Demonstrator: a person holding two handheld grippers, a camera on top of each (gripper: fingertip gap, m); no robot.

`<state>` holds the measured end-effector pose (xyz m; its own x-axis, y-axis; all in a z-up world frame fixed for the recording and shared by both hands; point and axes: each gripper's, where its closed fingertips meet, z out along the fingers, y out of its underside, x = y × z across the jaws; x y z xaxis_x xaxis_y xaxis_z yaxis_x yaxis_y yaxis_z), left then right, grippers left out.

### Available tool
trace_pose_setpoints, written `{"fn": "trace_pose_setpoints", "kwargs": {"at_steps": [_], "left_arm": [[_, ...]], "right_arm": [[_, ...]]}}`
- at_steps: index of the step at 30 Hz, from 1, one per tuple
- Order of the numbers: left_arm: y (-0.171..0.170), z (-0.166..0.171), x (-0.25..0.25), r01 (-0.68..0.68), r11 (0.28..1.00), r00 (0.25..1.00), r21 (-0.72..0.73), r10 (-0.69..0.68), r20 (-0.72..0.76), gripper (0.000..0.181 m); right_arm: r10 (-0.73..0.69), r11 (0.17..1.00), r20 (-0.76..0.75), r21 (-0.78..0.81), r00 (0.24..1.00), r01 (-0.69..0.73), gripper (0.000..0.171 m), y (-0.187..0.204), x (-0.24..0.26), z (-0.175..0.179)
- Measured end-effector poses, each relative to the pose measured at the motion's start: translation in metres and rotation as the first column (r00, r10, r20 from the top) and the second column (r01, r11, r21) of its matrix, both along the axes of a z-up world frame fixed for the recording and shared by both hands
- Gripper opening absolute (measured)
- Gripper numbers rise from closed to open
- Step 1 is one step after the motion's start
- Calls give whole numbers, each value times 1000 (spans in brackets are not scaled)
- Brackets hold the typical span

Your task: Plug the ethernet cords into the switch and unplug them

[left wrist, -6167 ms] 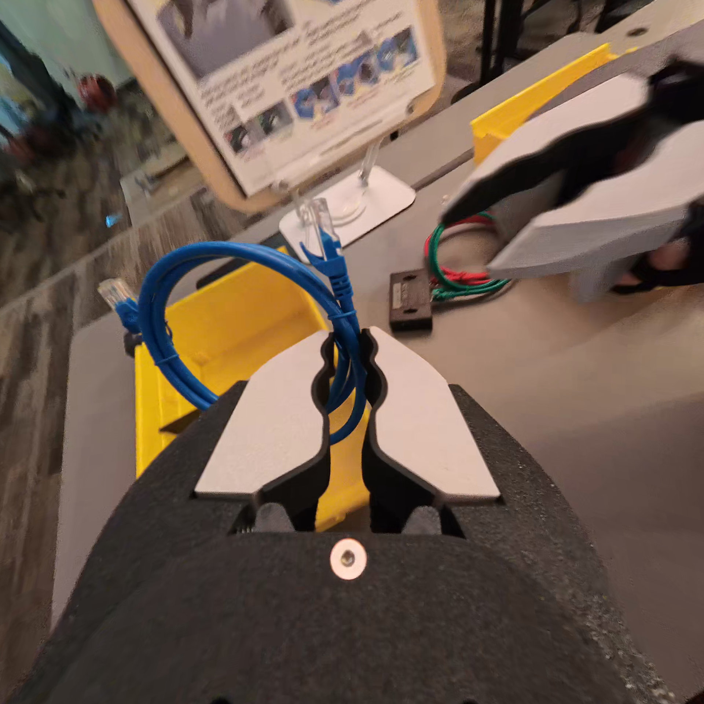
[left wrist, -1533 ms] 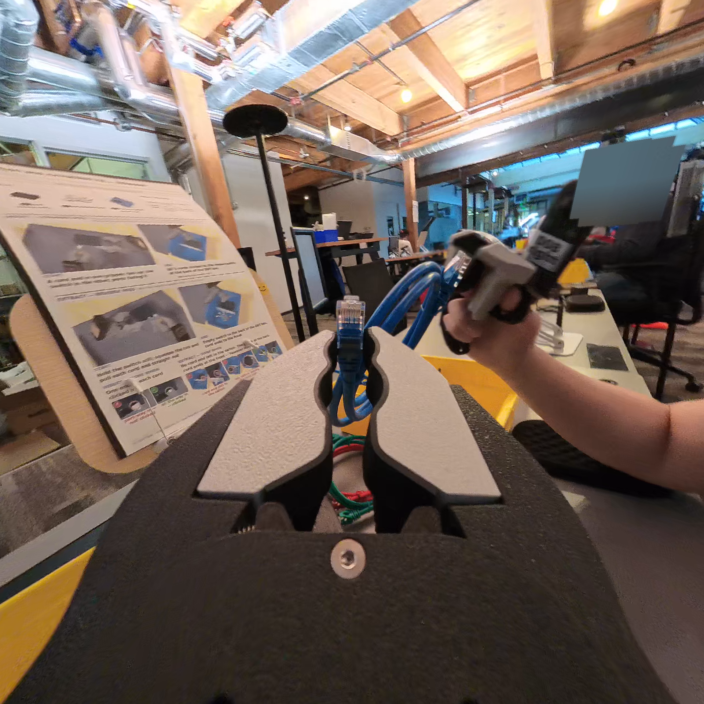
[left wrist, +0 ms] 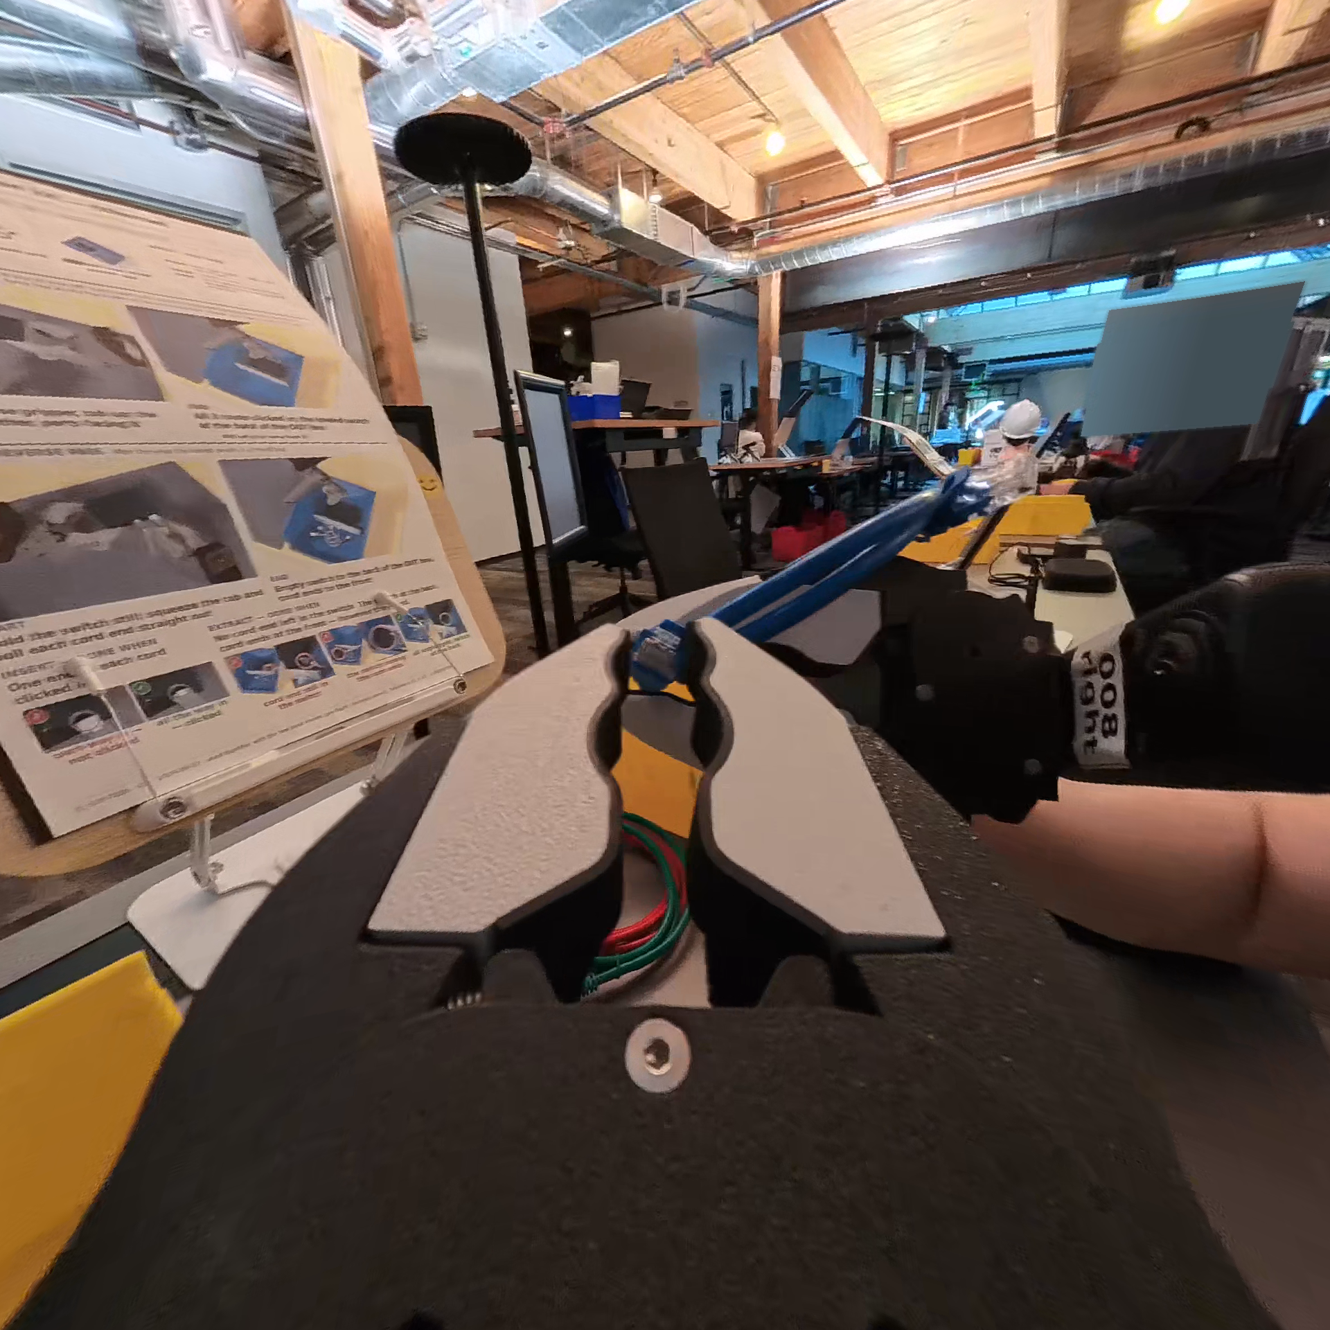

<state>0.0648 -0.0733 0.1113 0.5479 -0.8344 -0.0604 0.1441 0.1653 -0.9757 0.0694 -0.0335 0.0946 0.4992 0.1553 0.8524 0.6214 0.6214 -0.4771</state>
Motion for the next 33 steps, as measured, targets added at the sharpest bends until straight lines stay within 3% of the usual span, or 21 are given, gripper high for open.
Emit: {"fn": "trace_pose_setpoints", "kwargs": {"at_steps": [3, 10, 17, 33], "left_arm": [[2, -2, -3, 9, 1000, 1000, -14, -9, -1, 13], [-5, -4, -6, 79, 997, 997, 27, -79, 3, 13], [-23, -1, -9, 159, 981, 986, 113, -154, -56, 14], [-40, -7, -2, 264, 955, 962, 132, -252, -99, 13]], "right_arm": [[36, 999, 5, -38, 999, -36, 14, 0, -3, -4], [261, 943, -51, -201, 964, -266, 17, -16, -16, -8], [484, 793, -129, -353, 866, -496, 25, -43, -26, -9], [599, 668, -195, -414, 777, -618, 16, -64, -30, -9]]}}
